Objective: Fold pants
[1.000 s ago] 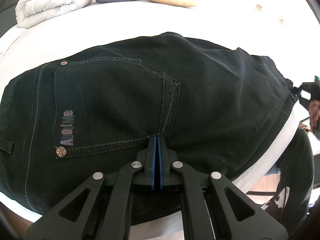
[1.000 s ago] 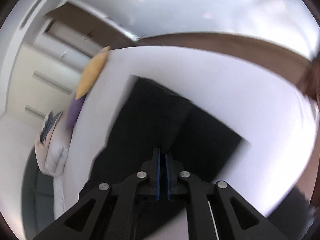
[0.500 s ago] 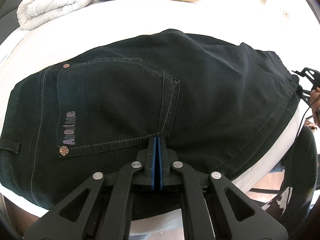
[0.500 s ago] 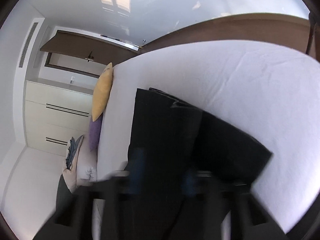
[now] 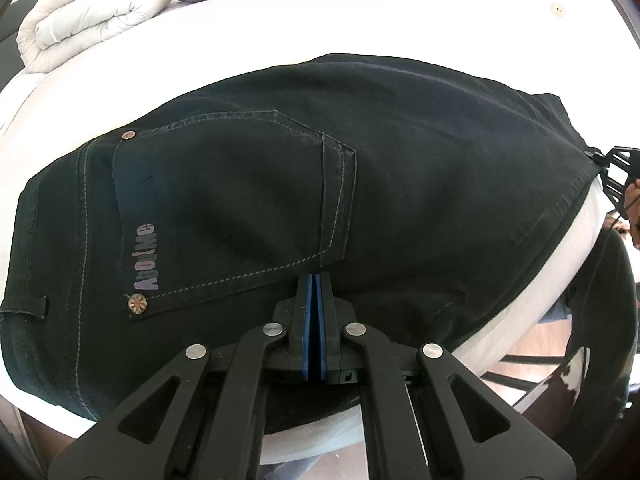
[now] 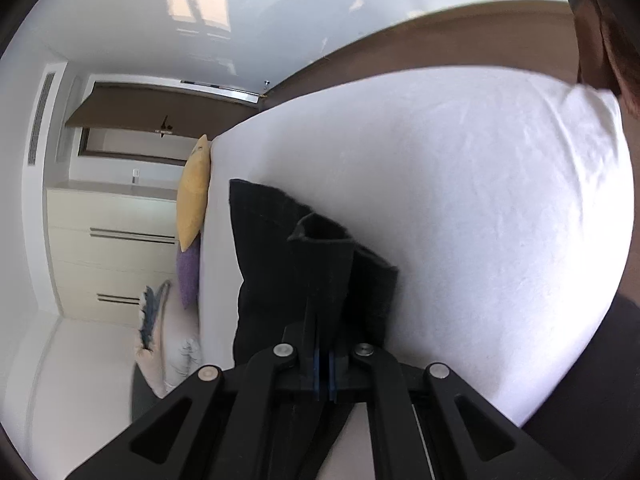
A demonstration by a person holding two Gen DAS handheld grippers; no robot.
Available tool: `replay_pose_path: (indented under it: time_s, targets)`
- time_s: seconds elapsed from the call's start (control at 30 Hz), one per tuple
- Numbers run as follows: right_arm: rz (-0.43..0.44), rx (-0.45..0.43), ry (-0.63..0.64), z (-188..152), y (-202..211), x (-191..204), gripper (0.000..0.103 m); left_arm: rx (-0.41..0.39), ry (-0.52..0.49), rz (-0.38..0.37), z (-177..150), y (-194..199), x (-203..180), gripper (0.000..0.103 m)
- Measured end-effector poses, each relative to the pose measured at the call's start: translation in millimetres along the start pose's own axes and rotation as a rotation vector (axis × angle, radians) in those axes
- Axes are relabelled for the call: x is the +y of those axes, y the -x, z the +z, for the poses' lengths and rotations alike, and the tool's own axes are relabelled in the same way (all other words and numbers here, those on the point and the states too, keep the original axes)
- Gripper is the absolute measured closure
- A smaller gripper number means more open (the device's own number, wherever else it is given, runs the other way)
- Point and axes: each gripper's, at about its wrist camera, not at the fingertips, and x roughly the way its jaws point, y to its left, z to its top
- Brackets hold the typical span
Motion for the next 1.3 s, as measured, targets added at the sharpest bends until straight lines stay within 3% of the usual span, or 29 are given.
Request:
replay_pose_path:
  time_s: [0.3, 0.4, 0.47, 0.53, 0.6, 0.73, 0.9, 1.03, 1.13, 1.3]
  targets:
    - [0.032, 0.008, -0.038, 12, 13, -13, 0.102, -0.003, 0.004, 0.000, -10, 8, 7, 0.101]
    - [-0.016, -0.027, 0.016, 8, 24, -6, 0.096, -0.012, 0.012, 0.001, -13, 10, 8, 0.101]
    - [-0.055, -0.104, 0.053, 7, 41, 1, 0.088, -0.017, 0.016, -0.002, -17, 11, 10, 0.101]
    - [-0.114, -0.191, 0.060, 9, 59, 4, 0.038, -0.024, 0.018, -0.007, -19, 12, 11, 0.101]
    - [-0.104, -0.224, 0.092, 9, 72, 11, 0.037, -0.029, 0.026, -0.014, -22, 14, 14, 0.101]
    - [-0.059, -0.105, 0.256, -15, 69, 49, 0.051, -0.034, 0.028, -0.007, -25, 16, 15, 0.101]
    - [0.117, 0.324, 0.370, -107, 3, 89, 0.061, -0.037, 0.031, -0.009, -30, 18, 13, 0.101]
    - [0.137, 0.589, 0.335, -180, -58, 94, 0.061, -0.038, 0.031, -0.020, -31, 20, 14, 0.101]
    - [0.106, 0.680, 0.334, -209, -84, 92, 0.061, -0.045, 0.040, -0.037, -33, 21, 19, 0.101]
    - [0.056, 0.730, 0.315, -222, -107, 81, 0.061, -0.051, 0.043, -0.054, -34, 20, 23, 0.101]
